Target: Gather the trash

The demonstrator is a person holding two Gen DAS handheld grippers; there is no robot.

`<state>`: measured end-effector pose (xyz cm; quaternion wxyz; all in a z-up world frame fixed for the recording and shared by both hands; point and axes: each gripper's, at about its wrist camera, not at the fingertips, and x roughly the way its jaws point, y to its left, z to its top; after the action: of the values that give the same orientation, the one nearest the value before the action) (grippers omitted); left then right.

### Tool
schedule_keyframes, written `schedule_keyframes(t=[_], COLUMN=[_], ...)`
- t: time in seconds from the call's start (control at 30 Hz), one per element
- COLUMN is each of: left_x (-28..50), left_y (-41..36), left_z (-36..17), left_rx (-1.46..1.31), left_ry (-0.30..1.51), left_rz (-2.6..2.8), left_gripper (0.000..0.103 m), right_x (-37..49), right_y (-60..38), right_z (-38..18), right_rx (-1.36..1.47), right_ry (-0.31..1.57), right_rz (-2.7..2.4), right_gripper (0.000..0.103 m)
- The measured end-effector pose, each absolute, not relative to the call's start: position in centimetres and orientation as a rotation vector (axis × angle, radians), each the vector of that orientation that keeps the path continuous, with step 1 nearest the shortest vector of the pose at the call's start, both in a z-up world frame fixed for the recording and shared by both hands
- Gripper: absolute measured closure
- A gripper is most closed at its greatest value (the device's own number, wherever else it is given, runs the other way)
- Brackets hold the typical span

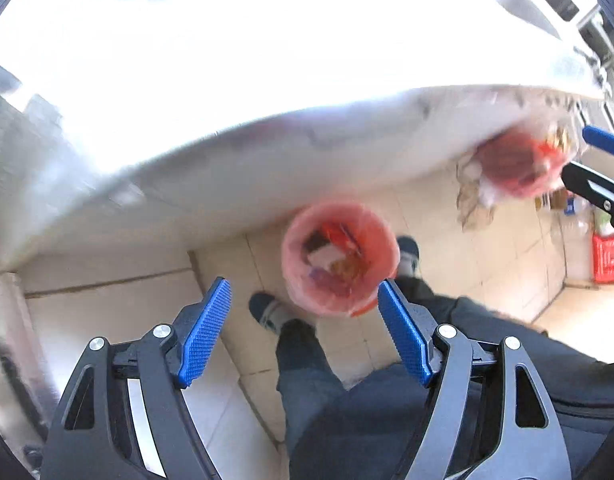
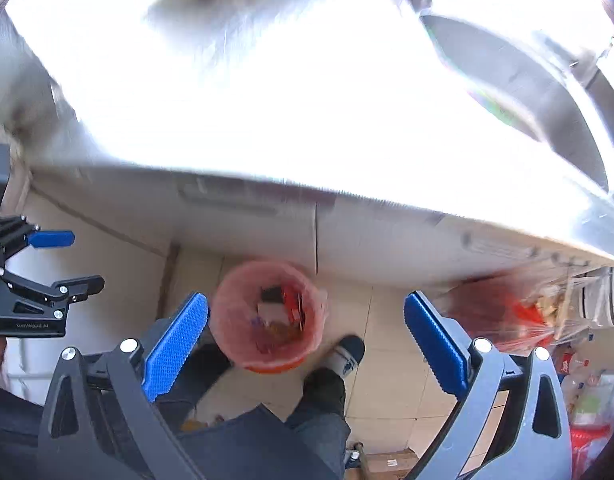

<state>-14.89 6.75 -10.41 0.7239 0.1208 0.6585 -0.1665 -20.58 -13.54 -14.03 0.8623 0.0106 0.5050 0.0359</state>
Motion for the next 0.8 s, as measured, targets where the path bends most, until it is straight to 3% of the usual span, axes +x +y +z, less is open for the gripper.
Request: schedule_keyframes(t=[0.27, 0.8], left_x=[-12.7, -12.8], left_y=[6.6, 5.9], left_z=[-4.0, 3.8], left_rx=[0.206, 0.214], left_ry=[1.444, 1.375], left_rz=[-0.455, -0.388], left_gripper=[0.028, 0.024], right_x=[-20.2, -20.4], right_y=[-12.2, -10.9], right_z=[-8.1, -2.2], right_rx=[0.031, 0.020], right_ry=[1.060, 1.068], right_rz=[0.139, 0.134], right_gripper=[0.005, 0.005])
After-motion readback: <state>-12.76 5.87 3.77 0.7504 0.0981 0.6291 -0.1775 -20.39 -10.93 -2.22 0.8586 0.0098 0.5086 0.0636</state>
